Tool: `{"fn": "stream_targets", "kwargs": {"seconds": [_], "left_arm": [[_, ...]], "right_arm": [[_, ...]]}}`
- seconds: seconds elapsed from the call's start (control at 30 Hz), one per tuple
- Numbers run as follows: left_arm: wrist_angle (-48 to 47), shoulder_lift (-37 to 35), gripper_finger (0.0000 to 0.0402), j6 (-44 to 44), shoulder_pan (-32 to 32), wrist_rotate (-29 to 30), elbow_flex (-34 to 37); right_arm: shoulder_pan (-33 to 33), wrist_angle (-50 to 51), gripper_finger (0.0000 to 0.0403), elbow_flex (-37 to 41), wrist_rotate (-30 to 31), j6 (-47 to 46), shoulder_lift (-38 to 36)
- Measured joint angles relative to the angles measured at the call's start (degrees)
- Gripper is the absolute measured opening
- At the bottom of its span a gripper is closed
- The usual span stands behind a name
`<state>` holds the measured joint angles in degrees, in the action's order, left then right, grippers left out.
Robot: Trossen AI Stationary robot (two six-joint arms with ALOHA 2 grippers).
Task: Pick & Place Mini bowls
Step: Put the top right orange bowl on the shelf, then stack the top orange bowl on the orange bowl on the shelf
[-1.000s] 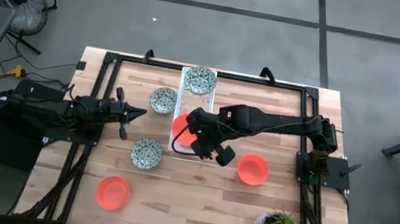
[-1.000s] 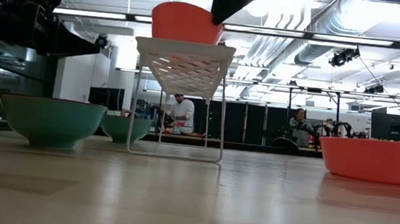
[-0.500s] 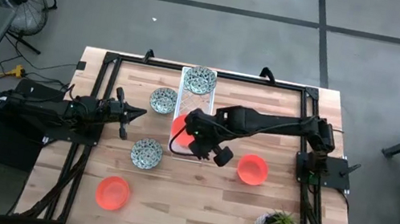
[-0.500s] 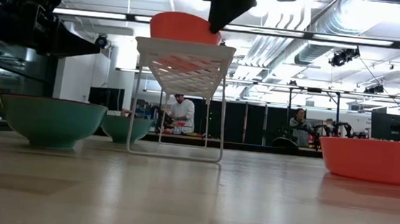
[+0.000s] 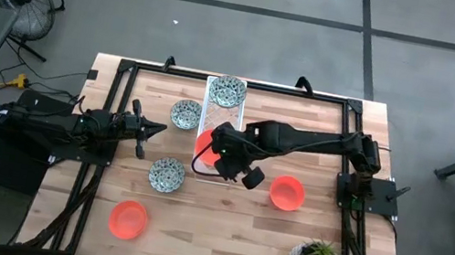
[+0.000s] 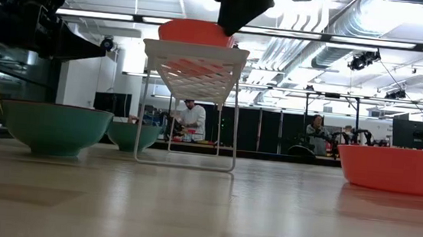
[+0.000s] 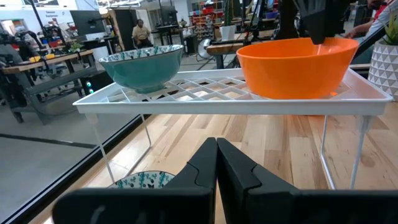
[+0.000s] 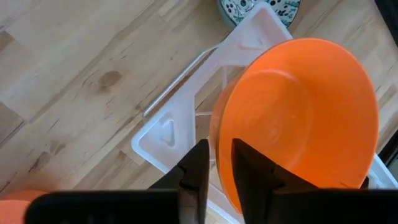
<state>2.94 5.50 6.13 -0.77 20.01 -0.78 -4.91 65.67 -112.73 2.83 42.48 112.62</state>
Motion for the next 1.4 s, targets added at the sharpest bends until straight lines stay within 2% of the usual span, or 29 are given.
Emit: {"fn": "stream_targets", "kwargs": {"seconds": [0.37, 0.87, 1.03, 1.23, 1.4], "left_arm": [[0.0, 0.0, 0.0001, 0.0, 0.0, 0.0, 0.0], [0.0, 0.0, 0.0001, 0.0, 0.0, 0.0, 0.0], [0.0, 0.0, 0.0001, 0.0, 0.0, 0.0, 0.0], [0.1, 0.0, 0.0001, 0.0, 0.0, 0.0, 0.0], [0.0, 0.0, 0.0001, 0.0, 0.0, 0.0, 0.0]], "right_arm": [[0.0, -0.6, 0.0104, 0.0, 2.7, -0.1, 0.0], [-0.8, 0.4, 0.0111, -0.1, 6.8, -2.2, -1.4], [-0.8, 4.1, 0.0111, -0.1, 7.8, -6.2, -2.3], [-0.8, 9.5, 0.0110, -0.1, 13.3, -11.2, -4.2], [-0.8, 15.7, 0.0110, -0.1, 13.1, -18.7, -5.1]]}}
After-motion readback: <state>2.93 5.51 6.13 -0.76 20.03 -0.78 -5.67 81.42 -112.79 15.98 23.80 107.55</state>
